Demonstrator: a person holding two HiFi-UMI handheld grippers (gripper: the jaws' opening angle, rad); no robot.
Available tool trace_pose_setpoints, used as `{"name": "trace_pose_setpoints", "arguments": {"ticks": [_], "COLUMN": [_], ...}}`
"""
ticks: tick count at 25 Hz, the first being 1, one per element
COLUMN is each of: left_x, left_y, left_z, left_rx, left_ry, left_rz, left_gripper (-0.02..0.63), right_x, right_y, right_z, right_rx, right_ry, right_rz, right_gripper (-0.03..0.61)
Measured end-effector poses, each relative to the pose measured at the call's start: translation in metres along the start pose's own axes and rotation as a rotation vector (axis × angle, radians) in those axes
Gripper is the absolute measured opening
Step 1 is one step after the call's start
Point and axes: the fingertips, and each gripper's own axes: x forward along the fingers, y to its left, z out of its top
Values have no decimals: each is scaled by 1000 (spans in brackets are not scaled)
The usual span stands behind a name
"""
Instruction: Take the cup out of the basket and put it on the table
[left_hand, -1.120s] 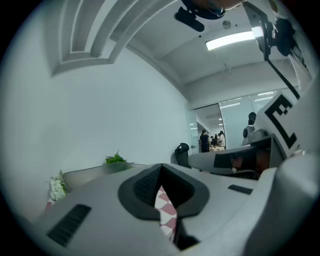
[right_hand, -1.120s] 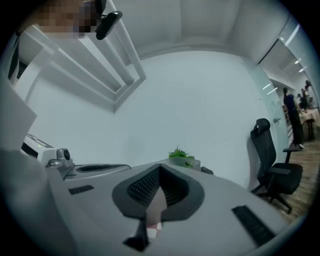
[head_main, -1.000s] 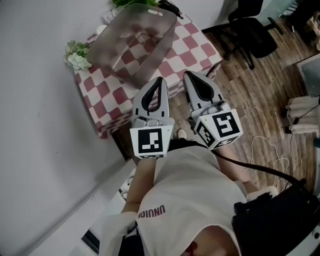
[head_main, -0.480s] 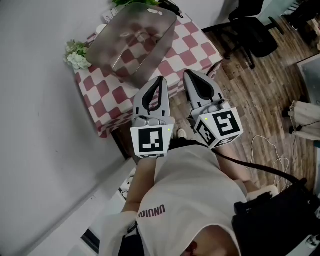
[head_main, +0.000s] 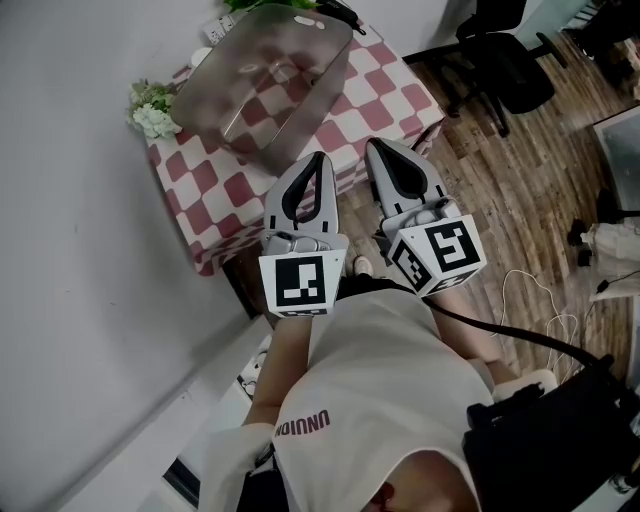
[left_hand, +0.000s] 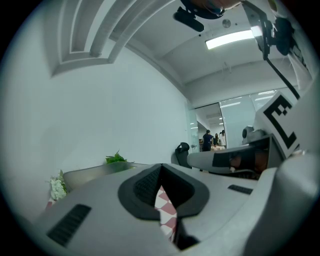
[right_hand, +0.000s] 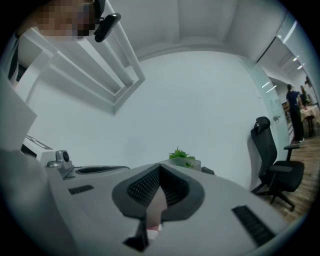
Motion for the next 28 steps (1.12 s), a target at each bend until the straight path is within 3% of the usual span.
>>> {"name": "trace_pose_setpoints", "arguments": {"ticks": [19,28], "left_x": [-10,9], "left_y": [20,23], "left_z": [3,4], "left_rx": [-40,-39], "left_ry": [-41,-45], "left_rz": [-38,-41], "left_gripper": [12,12], "right_x": [11,24], "right_y": [14,-1], "right_z": [-2,-1], "right_rx": [-13,-19], "right_ry": [-8,-21], "right_rz": [-67,-65], "right_gripper": [17,17]}}
